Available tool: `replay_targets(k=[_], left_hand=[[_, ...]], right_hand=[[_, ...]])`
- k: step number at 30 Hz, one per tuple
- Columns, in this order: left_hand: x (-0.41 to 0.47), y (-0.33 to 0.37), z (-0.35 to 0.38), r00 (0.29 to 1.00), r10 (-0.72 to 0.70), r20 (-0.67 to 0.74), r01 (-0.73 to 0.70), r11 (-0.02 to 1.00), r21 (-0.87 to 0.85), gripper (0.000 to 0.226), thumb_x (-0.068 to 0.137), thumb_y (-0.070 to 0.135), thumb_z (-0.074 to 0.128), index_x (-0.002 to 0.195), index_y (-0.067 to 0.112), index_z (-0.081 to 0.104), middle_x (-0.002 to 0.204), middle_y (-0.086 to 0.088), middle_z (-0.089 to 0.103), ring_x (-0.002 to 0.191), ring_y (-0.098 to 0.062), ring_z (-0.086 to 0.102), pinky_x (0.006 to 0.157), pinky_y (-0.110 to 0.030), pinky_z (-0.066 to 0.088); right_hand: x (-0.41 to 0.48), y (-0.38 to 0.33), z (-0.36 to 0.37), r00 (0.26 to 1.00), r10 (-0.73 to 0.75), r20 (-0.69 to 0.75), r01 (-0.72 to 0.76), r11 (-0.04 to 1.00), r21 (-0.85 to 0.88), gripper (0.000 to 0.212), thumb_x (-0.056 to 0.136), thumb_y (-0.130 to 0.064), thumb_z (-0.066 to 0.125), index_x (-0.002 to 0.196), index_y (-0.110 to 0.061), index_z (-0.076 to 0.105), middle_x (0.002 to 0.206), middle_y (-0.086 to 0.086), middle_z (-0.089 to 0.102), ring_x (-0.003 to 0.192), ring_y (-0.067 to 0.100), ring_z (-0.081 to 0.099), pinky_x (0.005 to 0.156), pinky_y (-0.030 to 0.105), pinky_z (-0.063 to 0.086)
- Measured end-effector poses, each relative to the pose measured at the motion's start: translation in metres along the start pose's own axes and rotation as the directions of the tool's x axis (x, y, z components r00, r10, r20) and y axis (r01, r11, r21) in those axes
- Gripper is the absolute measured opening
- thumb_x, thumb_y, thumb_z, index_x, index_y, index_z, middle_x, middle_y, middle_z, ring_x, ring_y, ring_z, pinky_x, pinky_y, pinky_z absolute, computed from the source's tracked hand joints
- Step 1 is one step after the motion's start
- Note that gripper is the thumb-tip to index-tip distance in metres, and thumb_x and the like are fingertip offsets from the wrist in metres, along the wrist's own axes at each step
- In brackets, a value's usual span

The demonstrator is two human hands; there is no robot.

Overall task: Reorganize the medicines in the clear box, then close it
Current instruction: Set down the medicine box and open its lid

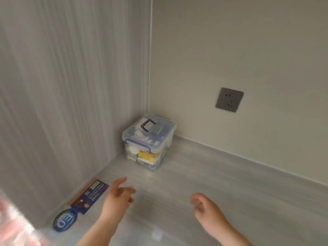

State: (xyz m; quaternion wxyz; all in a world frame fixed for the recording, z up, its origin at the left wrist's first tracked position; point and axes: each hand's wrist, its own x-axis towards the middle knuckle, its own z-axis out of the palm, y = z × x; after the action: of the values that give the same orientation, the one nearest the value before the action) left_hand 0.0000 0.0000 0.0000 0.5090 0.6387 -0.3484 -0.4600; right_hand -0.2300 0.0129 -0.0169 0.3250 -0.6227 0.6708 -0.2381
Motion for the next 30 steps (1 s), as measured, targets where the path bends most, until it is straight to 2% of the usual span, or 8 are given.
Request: replay_targets(k=[8, 12, 15, 18, 21, 23, 27, 30], left_hand=[[0.116, 0.042, 0.051, 0.988, -0.104, 0.118, 0.120, 0.984, -0.131, 0.053, 0.086, 0.036, 0.049, 0.128, 0.010, 0.029, 0.105, -0.012, 0.052, 0.070, -0.019, 0.053, 0.052, -0.027, 0.042], [0.143, 0.045, 0.063, 0.988, -0.135, 0.070, 0.146, 0.971, -0.189, 0.054, 0.081, 0.024, 0.060, 0.125, 0.003, 0.035, 0.115, -0.026, 0.056, 0.065, -0.024, 0.056, 0.035, -0.026, 0.050], [0.151, 0.035, 0.064, 0.991, -0.084, 0.109, 0.108, 0.965, -0.239, 0.047, 0.082, 0.013, 0.058, 0.123, 0.001, 0.039, 0.119, -0.034, 0.053, 0.087, -0.042, 0.060, 0.036, -0.016, 0.050], [0.159, 0.032, 0.056, 0.987, -0.025, 0.161, 0.060, 0.975, -0.214, 0.040, 0.083, 0.010, 0.056, 0.118, -0.003, 0.044, 0.107, -0.031, 0.060, 0.078, -0.033, 0.065, 0.039, -0.014, 0.050], [0.158, 0.031, 0.039, 0.964, -0.013, 0.266, 0.049, 0.990, -0.130, 0.016, 0.084, 0.009, 0.055, 0.096, -0.002, 0.053, 0.054, -0.012, 0.063, 0.039, -0.008, 0.060, 0.038, -0.014, 0.049], [0.152, 0.029, 0.026, 0.931, 0.002, 0.364, 0.026, 0.997, -0.074, 0.006, 0.084, 0.006, 0.054, 0.081, 0.008, 0.050, 0.034, -0.002, 0.058, 0.031, -0.005, 0.054, 0.039, -0.016, 0.051], [0.129, 0.030, 0.001, 0.823, 0.018, 0.568, -0.002, 1.000, -0.029, 0.011, 0.084, 0.001, 0.053, 0.087, 0.011, 0.052, 0.039, -0.001, 0.059, 0.038, -0.008, 0.056, 0.043, -0.019, 0.052], [0.102, 0.033, -0.013, 0.687, 0.020, 0.726, -0.057, 0.998, 0.026, 0.028, 0.075, 0.011, 0.062, 0.102, 0.012, 0.052, 0.050, -0.002, 0.062, 0.044, -0.010, 0.057, 0.047, -0.020, 0.050]], right_hand=[[0.085, -0.052, 0.013, 0.979, -0.066, -0.192, 0.070, 0.997, 0.018, 0.038, 0.081, 0.000, 0.048, 0.117, -0.013, 0.052, 0.124, 0.007, 0.054, 0.104, 0.017, 0.051, 0.078, 0.012, 0.031], [0.108, -0.063, 0.010, 0.972, -0.053, -0.228, 0.063, 0.997, 0.038, 0.038, 0.083, -0.003, 0.048, 0.118, -0.016, 0.051, 0.127, 0.003, 0.054, 0.117, 0.018, 0.047, 0.096, 0.024, 0.034], [0.121, -0.068, 0.006, 0.956, -0.056, -0.288, 0.074, 0.996, 0.053, 0.036, 0.083, -0.004, 0.048, 0.116, -0.019, 0.052, 0.122, 0.003, 0.056, 0.108, 0.014, 0.050, 0.085, 0.018, 0.034], [0.136, -0.072, -0.002, 0.929, -0.045, -0.367, 0.089, 0.991, 0.103, 0.033, 0.084, -0.004, 0.049, 0.113, -0.018, 0.054, 0.119, 0.004, 0.056, 0.099, 0.009, 0.047, 0.083, 0.020, 0.034], [0.141, -0.073, -0.012, 0.895, -0.053, -0.444, 0.114, 0.987, 0.113, 0.030, 0.084, -0.005, 0.050, 0.112, -0.015, 0.054, 0.118, 0.005, 0.054, 0.100, 0.012, 0.047, 0.088, 0.026, 0.037], [0.140, -0.071, -0.019, 0.859, -0.062, -0.507, 0.129, 0.987, 0.098, 0.029, 0.083, -0.003, 0.052, 0.111, -0.011, 0.055, 0.119, 0.009, 0.055, 0.108, 0.021, 0.049, 0.097, 0.033, 0.038], [0.128, -0.061, -0.047, 0.796, 0.032, -0.604, 0.066, 0.988, 0.140, 0.026, 0.084, -0.007, 0.054, 0.110, -0.005, 0.057, 0.123, 0.015, 0.056, 0.116, 0.025, 0.047, 0.100, 0.024, 0.030], [0.102, -0.044, -0.068, 0.869, 0.281, -0.407, -0.112, 0.913, 0.392, 0.024, 0.088, -0.014, 0.050, 0.109, -0.004, 0.057, 0.111, 0.015, 0.061, 0.095, 0.021, 0.053, 0.083, 0.033, 0.046]])
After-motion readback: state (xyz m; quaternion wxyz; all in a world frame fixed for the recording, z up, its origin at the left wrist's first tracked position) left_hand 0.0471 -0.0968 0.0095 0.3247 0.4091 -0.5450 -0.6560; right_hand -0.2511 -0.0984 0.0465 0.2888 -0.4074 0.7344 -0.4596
